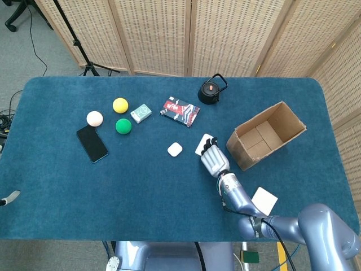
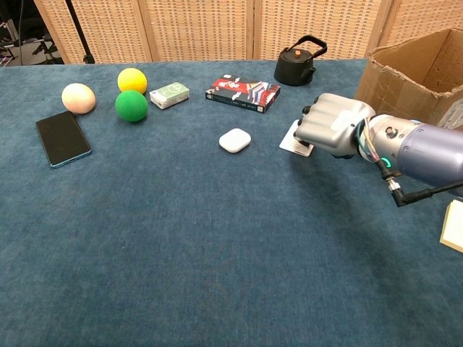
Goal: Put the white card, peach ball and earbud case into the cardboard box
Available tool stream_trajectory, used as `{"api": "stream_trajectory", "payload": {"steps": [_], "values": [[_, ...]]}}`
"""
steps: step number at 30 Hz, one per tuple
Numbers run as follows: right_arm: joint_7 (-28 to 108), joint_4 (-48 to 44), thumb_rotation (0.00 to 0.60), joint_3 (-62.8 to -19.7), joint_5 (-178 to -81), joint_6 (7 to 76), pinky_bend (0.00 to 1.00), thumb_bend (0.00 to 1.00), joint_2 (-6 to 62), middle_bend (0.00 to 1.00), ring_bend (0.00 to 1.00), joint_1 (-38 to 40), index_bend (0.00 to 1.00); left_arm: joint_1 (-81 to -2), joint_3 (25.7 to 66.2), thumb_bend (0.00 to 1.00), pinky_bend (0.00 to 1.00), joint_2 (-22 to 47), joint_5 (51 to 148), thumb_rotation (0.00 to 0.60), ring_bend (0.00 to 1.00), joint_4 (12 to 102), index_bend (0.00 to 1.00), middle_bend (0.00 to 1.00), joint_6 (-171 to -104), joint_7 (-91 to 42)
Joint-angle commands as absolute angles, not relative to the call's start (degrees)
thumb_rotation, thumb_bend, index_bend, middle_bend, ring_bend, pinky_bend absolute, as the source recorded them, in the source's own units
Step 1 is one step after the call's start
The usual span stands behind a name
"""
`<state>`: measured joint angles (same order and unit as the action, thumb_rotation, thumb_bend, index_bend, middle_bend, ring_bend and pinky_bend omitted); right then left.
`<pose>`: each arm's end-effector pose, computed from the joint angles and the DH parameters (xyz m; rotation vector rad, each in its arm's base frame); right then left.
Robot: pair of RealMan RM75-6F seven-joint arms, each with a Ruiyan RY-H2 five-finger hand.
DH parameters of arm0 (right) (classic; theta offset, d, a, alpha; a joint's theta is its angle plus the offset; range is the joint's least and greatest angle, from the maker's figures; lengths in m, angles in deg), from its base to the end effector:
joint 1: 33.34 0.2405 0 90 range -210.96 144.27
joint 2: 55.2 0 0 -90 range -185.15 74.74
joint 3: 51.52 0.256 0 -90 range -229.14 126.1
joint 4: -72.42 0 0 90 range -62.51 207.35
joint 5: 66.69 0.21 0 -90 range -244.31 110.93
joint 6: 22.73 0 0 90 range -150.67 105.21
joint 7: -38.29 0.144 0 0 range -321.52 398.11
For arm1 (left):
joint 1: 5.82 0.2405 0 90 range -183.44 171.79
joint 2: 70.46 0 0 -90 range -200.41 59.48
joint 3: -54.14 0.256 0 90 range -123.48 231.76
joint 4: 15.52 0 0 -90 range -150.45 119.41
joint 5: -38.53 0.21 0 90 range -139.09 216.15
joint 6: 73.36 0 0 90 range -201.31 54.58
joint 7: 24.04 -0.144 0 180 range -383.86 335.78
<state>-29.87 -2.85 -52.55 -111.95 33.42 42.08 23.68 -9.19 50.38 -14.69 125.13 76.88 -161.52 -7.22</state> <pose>-0.1367 -0.3581 -0.0703 2.0864 -0.1109 0.2534 -0.3167 0.1764 0.2148 -1.2900 -0.9647 -1.0608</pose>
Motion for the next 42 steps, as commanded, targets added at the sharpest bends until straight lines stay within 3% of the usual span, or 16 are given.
{"api": "stream_trajectory", "payload": {"steps": [1,29,35,36,37,38,40,42], "values": [[-29.84,-3.73,0.600,-52.79,-112.24,33.39,0.21,1.00,41.68,0.25,0.16,23.45,0.32,-9.17,50.36,0.01,0.09,-14.68,125.12,0.600,0.00,76.91,0.00,0.00,-161.58,-7.23],[-39.04,-30.84,0.600,-57.74,-109.03,40.99,0.21,1.00,33.24,0.25,0.18,23.25,0.32,-9.28,50.43,0.01,0.09,-14.66,125.03,0.600,0.00,77.02,0.00,0.00,-161.37,-7.53],[-33.52,-34.99,0.600,-57.62,-116.35,41.08,0.22,0.98,29.43,0.23,0.18,22.75,0.32,-9.27,50.44,0.01,0.09,-14.62,125.10,0.600,0.00,77.07,0.00,0.00,-161.46,-7.59],[-31.85,-35.05,0.600,-57.48,-118.36,40.75,0.22,0.87,28.77,0.21,0.18,22.63,0.32,-9.28,50.44,0.01,0.09,-14.61,125.13,0.600,0.00,77.10,0.00,0.00,-161.46,-7.63],[-29.02,-34.80,0.600,-57.22,-121.68,40.18,0.22,0.65,27.80,0.20,0.18,22.45,0.32,-9.29,50.49,0.01,0.09,-14.60,125.20,0.600,0.00,77.13,0.00,0.00,-161.42,-7.71],[-25.21,-34.11,0.600,-57.03,-125.32,39.27,0.22,0.37,26.64,0.18,0.18,22.18,0.30,-9.32,50.55,0.01,0.09,-14.58,125.28,0.600,0.00,77.18,0.00,0.00,-161.37,-7.83],[-20.08,-32.70,0.600,-56.71,-128.74,38.39,0.22,0.06,25.57,0.10,0.17,21.53,0.23,-9.35,50.60,0.01,0.09,-14.55,125.39,0.600,0.00,77.27,0.00,0.00,-161.34,-7.98],[-15.60,-31.24,0.600,-56.13,-129.68,37.48,0.22,0.00,25.04,0.03,0.12,20.78,0.12,-9.38,50.65,0.01,0.09,-14.52,125.55,0.600,0.00,77.32,0.00,0.00,-161.36,-8.22]]}}
